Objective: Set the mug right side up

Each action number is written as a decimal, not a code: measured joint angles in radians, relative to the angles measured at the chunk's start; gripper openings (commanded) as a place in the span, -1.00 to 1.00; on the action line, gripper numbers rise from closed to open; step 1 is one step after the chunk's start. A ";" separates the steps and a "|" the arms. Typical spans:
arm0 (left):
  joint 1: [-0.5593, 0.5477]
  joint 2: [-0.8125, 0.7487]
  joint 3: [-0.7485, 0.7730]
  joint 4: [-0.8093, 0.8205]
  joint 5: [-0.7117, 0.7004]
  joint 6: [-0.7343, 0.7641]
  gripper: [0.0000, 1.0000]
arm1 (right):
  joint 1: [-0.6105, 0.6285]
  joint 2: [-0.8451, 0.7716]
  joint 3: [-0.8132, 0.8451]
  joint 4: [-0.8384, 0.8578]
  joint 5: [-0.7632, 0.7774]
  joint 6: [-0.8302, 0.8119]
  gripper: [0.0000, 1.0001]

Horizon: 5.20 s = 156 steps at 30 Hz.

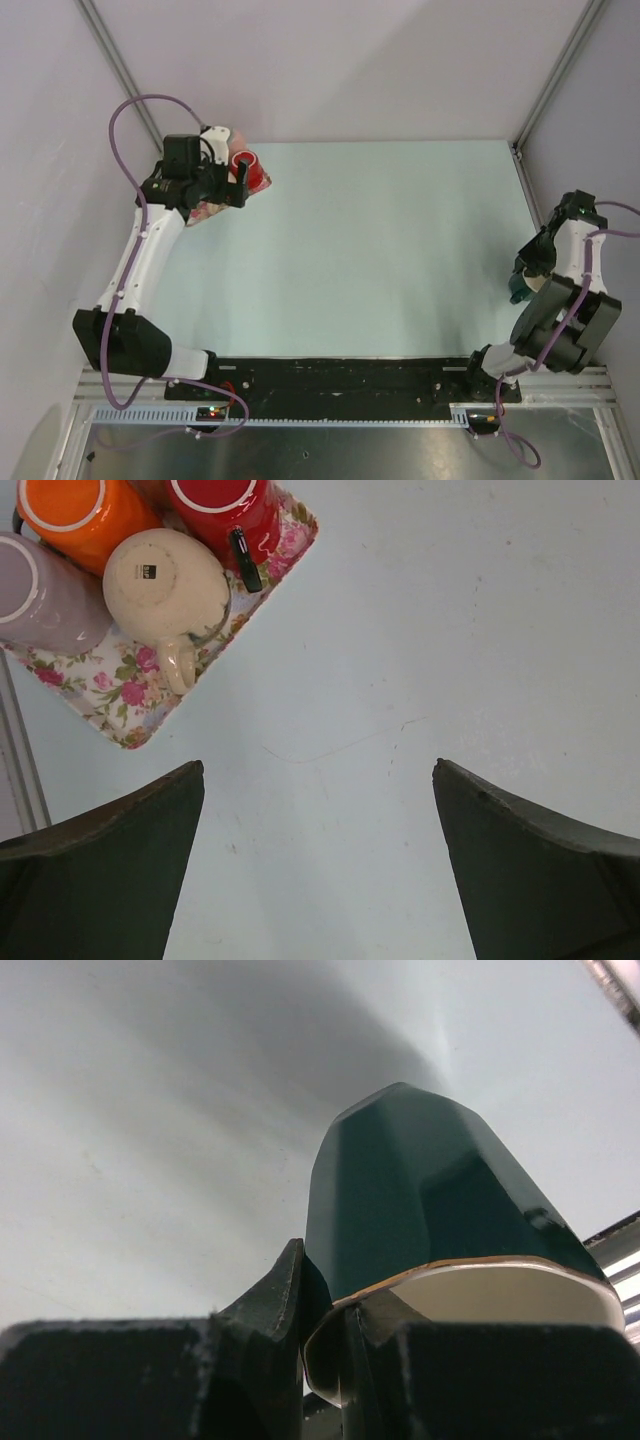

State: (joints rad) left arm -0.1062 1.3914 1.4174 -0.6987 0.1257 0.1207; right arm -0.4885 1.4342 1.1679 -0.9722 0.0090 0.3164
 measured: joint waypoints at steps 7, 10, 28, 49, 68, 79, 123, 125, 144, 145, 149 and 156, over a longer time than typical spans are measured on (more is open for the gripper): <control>0.000 -0.017 0.000 0.000 -0.027 0.029 0.99 | -0.023 0.103 -0.051 0.038 -0.071 -0.023 -0.85; 0.000 -0.019 -0.001 0.000 -0.039 0.043 0.99 | -0.024 0.103 -0.051 0.042 -0.071 -0.025 -0.36; 0.177 0.308 0.131 0.000 -0.111 0.255 0.58 | 0.130 -0.014 0.129 -0.048 0.071 -0.064 0.99; 0.192 0.807 0.435 -0.042 -0.126 0.305 -0.69 | 0.435 -0.203 0.200 -0.083 0.139 -0.066 0.99; 0.220 0.489 0.200 -0.087 -0.028 0.141 -1.00 | 0.758 -0.307 0.151 0.156 -0.089 0.023 0.99; 0.205 0.236 0.181 -0.105 0.271 -0.050 -1.00 | 1.086 0.016 0.106 0.805 -0.382 0.272 0.99; -0.101 0.128 0.223 -0.076 0.799 -0.303 -0.14 | 1.076 0.182 0.216 1.451 -0.633 0.580 -0.98; -0.113 0.130 0.223 -0.074 0.775 -0.292 0.71 | 1.066 0.180 0.218 1.427 -0.638 0.576 -1.00; -0.035 0.122 0.076 -0.059 0.026 -0.007 0.99 | 0.595 0.856 1.156 0.113 -0.002 -0.140 -1.00; -0.034 0.121 0.062 -0.061 0.013 0.000 0.99 | 0.571 0.931 1.234 0.075 0.006 -0.158 -1.00; -0.031 0.121 0.024 -0.068 -0.025 0.026 0.99 | 0.507 1.057 1.302 0.032 0.009 -0.177 -1.00; -0.028 0.122 0.017 -0.074 -0.053 0.053 0.99 | 0.439 1.109 1.331 0.003 -0.018 -0.174 -0.91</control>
State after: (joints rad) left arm -0.1345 1.5135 1.4342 -0.7723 0.0731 0.1741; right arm -0.0494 2.5427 2.4989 -0.9688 -0.0086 0.1421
